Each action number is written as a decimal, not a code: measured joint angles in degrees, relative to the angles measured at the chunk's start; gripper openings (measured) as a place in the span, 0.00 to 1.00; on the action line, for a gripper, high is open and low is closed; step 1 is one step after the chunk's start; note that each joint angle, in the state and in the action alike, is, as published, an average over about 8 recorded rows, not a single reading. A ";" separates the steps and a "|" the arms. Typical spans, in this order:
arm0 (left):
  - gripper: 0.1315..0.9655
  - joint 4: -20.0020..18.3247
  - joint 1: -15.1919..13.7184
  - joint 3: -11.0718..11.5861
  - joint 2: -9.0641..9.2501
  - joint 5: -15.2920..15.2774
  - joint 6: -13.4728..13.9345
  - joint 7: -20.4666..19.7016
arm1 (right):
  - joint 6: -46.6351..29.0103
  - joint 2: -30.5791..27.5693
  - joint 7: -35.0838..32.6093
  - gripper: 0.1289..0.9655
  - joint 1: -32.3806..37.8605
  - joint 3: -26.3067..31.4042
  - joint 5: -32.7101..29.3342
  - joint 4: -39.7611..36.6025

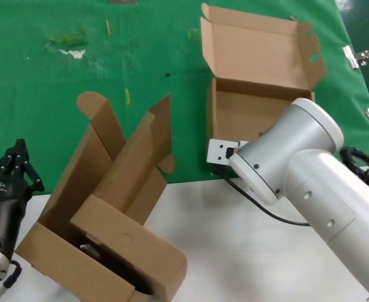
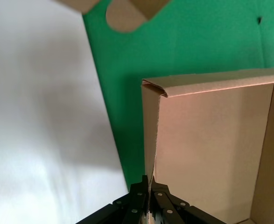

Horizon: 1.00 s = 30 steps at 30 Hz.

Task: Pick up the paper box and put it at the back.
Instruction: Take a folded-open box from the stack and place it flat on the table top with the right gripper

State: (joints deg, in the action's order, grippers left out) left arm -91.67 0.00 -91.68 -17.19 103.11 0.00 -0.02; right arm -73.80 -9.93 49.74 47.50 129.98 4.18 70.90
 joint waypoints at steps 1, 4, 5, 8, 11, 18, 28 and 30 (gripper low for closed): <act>0.01 0.00 0.00 0.00 0.00 0.00 0.00 0.00 | 0.04 -0.19 -0.11 0.01 -0.42 -0.26 -0.39 0.39; 0.01 0.00 0.00 0.00 0.00 0.00 0.00 0.00 | 0.31 -0.74 -0.87 0.02 -1.58 -0.96 -1.32 1.48; 0.01 0.00 0.00 0.00 0.00 0.00 0.00 0.00 | 0.48 -0.89 -1.24 0.02 -1.93 -1.16 -1.54 1.78; 0.01 0.00 0.00 0.00 0.00 0.00 0.00 0.00 | 1.22 -1.34 -2.67 0.03 -3.04 -1.75 -1.98 2.74; 0.01 0.00 0.00 0.00 0.00 0.00 0.00 0.00 | 2.18 -1.84 -4.40 0.05 -4.14 -2.39 -2.24 3.78; 0.01 0.00 0.00 0.00 0.00 0.00 0.00 0.00 | 4.07 -3.45 -9.08 0.15 -6.17 -3.99 -2.62 6.45; 0.01 0.00 0.00 0.00 0.00 0.00 0.00 0.00 | 6.09 -6.20 -14.19 0.33 -8.60 -7.55 -4.53 9.75; 0.01 0.00 0.00 0.00 0.00 0.00 0.00 0.00 | 6.82 -6.53 -14.57 0.40 -9.15 -8.56 -5.26 10.02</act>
State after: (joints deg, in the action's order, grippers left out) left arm -91.67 0.00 -91.68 -17.19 103.11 0.00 -0.02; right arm -66.99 -16.46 35.17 38.35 121.42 -1.08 80.93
